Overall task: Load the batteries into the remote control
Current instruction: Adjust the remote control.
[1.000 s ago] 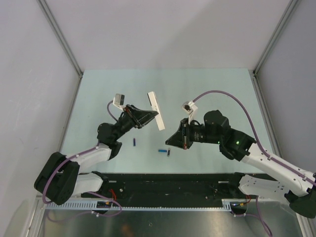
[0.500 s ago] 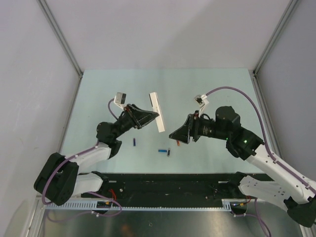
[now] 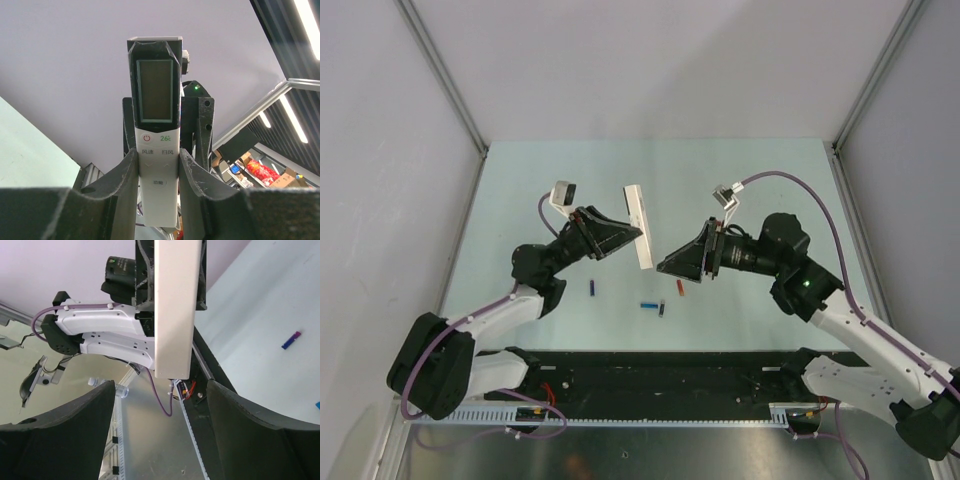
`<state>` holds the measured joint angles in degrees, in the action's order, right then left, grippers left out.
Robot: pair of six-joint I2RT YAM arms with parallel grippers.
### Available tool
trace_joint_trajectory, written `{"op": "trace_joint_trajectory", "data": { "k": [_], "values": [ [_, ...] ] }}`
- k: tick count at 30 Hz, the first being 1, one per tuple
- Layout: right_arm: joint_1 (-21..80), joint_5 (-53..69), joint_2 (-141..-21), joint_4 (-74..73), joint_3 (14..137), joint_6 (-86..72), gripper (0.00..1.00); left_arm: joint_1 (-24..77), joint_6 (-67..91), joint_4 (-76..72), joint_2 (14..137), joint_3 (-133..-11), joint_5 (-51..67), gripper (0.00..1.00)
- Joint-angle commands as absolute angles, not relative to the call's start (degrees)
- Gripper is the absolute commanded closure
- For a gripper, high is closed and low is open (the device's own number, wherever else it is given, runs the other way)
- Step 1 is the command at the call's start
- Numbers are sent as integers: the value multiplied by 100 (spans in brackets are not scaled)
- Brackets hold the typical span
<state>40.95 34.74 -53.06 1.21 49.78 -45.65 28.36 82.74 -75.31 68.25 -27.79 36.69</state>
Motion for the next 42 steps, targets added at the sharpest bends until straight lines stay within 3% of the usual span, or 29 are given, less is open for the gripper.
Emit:
{"op": "trace_joint_trajectory", "data": {
  "k": [1, 8, 16, 22, 32, 35, 37, 38, 42],
  "values": [
    [4130, 3525, -5422, 651, 5106, -4632, 21, 2874, 8402, -9404, 6723, -2778, 3709, 100],
    [4710, 2567, -5818, -500, 5712, -3692, 22, 2944, 8385, -9396, 6794, -2751, 3621, 100],
    [4755, 2198, -5941, -519, 5801, -3577, 29, 3058, 8358, -9404, 6890, -2795, 3612, 100],
    [4746, 2083, -6064, -440, 5853, -3533, 41, 3085, 8367, -9404, 6899, -2734, 3604, 100],
    [4755, 2276, -6170, -299, 5880, -3586, 73, 3076, 8411, -9404, 6996, -2707, 3577, 98],
    [4755, 2268, -6118, -378, 5889, -3586, 91, 3076, 8455, -9404, 7057, -2725, 3595, 82],
    [4755, 2276, -6091, -448, 5897, -3577, 99, 3067, 8473, -9404, 7101, -2768, 3621, 61],
    [4746, 2268, -6073, -518, 5897, -3551, 100, 3076, 8490, -9404, 7119, -2777, 3638, 48],
    [4729, 2224, -5942, -773, 5906, -3455, 100, 3006, 8490, -9396, 7163, -2751, 3630, 29]
  ]
}}
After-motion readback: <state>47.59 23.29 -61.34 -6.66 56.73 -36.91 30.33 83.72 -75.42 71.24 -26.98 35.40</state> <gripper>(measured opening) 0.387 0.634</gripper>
